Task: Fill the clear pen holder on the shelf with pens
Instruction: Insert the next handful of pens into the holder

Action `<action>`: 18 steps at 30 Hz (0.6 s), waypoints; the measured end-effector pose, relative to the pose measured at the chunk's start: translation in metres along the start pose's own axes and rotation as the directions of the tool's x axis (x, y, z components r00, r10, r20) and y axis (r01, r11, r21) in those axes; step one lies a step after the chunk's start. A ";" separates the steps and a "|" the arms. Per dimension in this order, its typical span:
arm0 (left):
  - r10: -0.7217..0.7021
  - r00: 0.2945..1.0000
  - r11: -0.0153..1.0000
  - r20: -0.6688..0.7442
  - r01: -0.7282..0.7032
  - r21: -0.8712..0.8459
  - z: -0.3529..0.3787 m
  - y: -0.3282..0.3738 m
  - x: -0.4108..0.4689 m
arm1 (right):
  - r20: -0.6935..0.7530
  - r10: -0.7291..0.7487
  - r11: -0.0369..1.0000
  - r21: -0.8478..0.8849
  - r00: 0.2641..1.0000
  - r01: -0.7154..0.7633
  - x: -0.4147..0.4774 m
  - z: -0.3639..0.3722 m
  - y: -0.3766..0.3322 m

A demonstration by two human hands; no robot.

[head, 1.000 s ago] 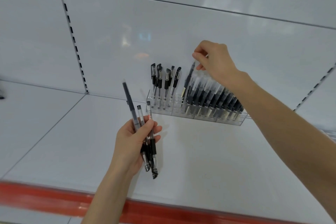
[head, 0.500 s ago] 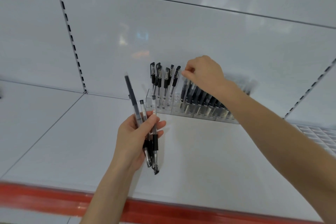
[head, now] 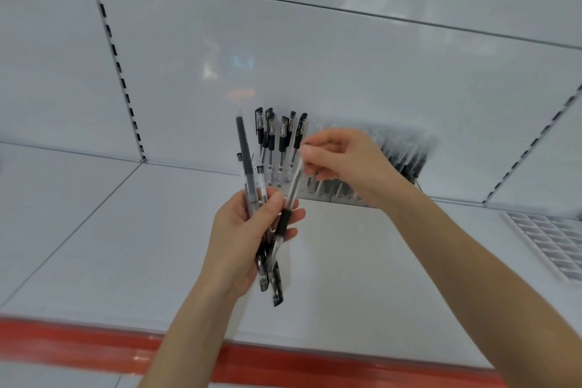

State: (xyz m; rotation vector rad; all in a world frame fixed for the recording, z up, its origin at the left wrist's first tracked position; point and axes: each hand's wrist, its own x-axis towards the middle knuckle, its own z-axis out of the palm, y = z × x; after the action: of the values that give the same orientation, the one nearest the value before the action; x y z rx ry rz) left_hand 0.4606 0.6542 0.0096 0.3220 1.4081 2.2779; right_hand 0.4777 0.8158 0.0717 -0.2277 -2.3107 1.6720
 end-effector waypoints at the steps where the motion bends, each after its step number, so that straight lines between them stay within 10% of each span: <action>1: -0.003 1.000 1.000 0.000 0.003 0.007 -0.001 0.000 -0.002 | -0.066 0.015 0.996 0.092 0.998 -0.009 0.002 -0.005 0.002; 4: 0.001 1.000 0.999 -0.003 0.000 0.047 -0.006 0.001 -0.008 | -0.205 0.050 0.972 0.237 0.977 0.000 0.008 -0.022 0.009; 7: 0.024 1.000 0.995 -0.003 -0.024 0.096 -0.009 0.002 -0.011 | -0.245 -0.123 0.984 -0.154 0.962 0.087 0.003 -0.020 0.025; 11: 0.037 0.998 0.995 -0.042 -0.033 0.095 -0.014 0.001 -0.011 | 0.014 -0.668 0.474 -0.762 0.744 0.440 -0.005 -0.012 0.039; 15: 0.037 0.997 0.998 -0.067 -0.033 0.061 -0.018 0.002 -0.010 | 0.218 -0.759 0.141 -0.865 0.613 0.482 -0.005 -0.011 0.046; 18: 0.044 0.997 0.997 -0.060 -0.040 0.063 -0.016 0.005 -0.010 | 0.362 -0.701 0.078 -0.818 0.614 0.570 -0.007 0.000 0.049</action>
State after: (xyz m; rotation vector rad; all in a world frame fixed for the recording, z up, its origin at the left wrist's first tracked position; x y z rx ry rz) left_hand 0.4617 0.6349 0.0067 0.3061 1.5185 2.2989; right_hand 0.4821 0.8293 0.0240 0.4654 -2.3484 -0.1538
